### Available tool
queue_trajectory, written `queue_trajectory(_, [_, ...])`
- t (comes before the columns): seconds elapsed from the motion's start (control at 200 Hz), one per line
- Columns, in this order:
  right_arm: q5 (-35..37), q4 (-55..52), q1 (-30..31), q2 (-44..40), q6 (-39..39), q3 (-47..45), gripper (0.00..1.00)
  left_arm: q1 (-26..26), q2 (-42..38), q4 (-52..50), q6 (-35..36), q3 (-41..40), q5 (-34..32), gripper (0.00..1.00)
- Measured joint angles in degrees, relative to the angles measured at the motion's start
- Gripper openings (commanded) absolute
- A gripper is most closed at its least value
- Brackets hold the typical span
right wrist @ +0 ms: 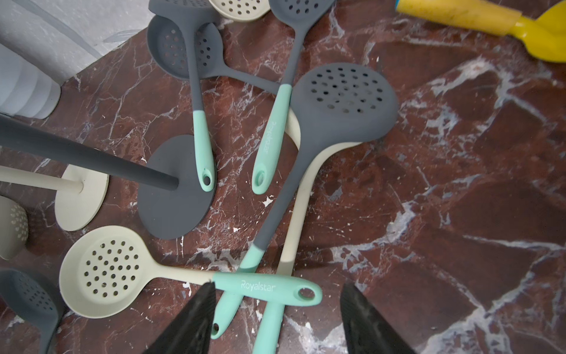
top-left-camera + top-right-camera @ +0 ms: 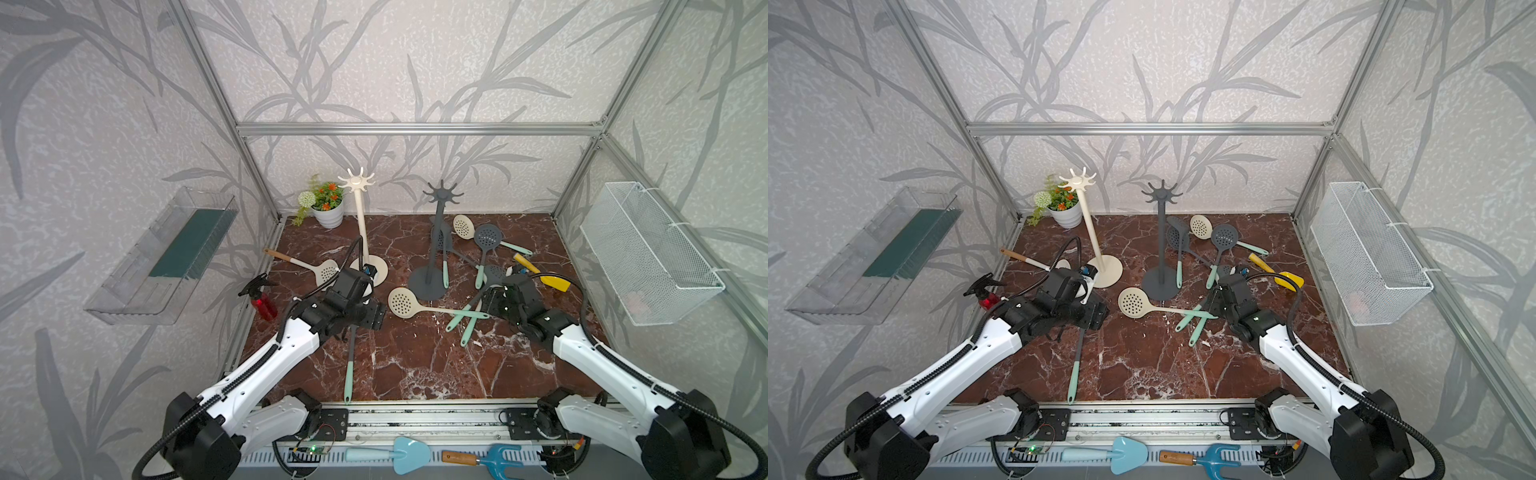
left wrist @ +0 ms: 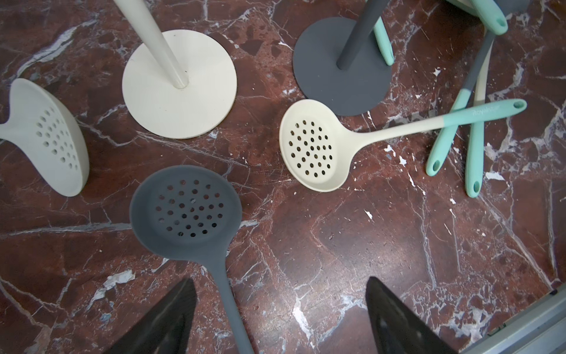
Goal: Hang the skimmer on the kitchen utensil rack
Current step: Pick up the skimmer from the center of the board.
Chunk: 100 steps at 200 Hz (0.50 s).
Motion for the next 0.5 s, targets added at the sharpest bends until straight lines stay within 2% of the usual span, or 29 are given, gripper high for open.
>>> queue_trajectory(0.21, [-1.8, -1.9, 0.0, 0.0, 5.6, 0.0, 0.61, -1.2, 0.1, -1.2, 1.6, 0.5, 0.5, 0.85])
queue_trajectory(0.5, [-4.7, -2.8, 0.1, 1.9, 10.9, -0.1, 0.56, -1.5, 0.2, -2.0, -0.7, 0.5, 0.5, 0.85])
